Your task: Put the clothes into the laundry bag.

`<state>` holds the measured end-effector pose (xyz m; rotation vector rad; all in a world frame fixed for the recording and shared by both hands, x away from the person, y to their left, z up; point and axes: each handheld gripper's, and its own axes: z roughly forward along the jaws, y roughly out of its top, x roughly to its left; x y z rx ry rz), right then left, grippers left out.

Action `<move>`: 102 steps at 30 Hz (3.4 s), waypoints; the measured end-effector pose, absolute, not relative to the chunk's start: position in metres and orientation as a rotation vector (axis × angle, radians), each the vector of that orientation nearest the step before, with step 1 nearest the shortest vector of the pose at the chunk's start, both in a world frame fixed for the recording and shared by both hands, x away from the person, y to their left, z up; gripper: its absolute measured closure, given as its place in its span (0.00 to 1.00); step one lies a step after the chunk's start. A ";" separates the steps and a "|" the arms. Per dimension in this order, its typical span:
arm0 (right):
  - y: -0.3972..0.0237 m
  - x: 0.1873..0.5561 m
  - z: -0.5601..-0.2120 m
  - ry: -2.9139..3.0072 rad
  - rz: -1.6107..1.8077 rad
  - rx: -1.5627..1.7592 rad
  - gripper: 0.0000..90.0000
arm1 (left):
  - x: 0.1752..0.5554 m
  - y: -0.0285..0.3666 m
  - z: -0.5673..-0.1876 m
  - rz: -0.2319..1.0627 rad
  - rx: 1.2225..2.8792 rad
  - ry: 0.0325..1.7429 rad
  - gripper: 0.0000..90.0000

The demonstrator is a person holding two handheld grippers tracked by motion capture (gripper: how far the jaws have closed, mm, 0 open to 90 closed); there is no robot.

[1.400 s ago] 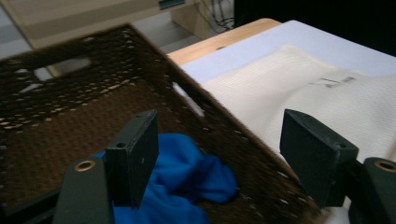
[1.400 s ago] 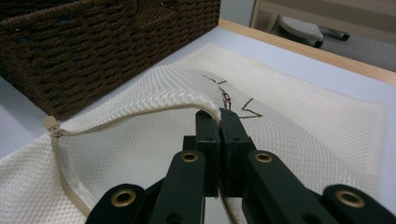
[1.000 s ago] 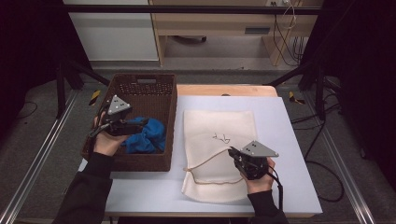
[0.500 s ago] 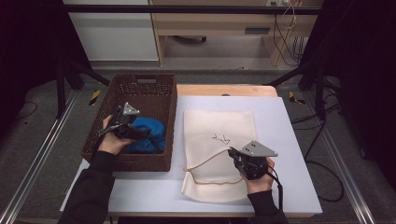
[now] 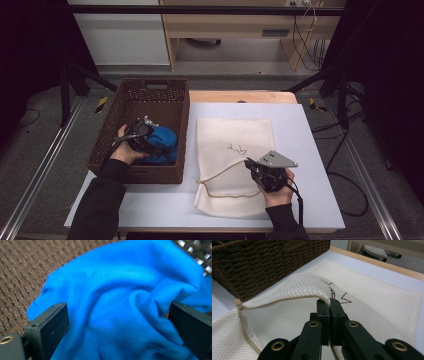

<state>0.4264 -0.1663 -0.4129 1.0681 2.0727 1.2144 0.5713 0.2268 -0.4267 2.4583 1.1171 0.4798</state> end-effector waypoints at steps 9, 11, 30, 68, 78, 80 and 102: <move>-0.168 0.426 -0.413 2.073 1.212 1.068 0.98 | 0.576 0.227 -0.434 0.354 2.516 1.209 0.28; -0.168 0.427 -0.413 2.072 1.212 1.068 0.98 | 0.576 0.229 -0.433 0.324 2.505 1.238 0.41; -0.170 0.428 -0.415 2.077 1.210 1.078 0.98 | 0.567 0.234 -0.414 0.482 2.348 1.226 0.83; -0.174 0.428 -0.411 2.062 1.222 1.093 0.98 | 0.512 0.273 -0.325 0.811 1.663 1.053 0.84; -0.174 0.428 -0.411 2.061 1.221 1.091 0.98 | 0.483 0.265 -0.300 0.796 1.628 0.970 0.84; -0.174 0.428 -0.411 2.060 1.221 1.092 0.98 | 0.477 0.263 -0.297 0.790 1.622 0.949 0.84; -0.175 0.428 -0.411 2.056 1.219 1.097 0.98 | 0.426 0.235 -0.268 0.713 1.623 0.771 0.84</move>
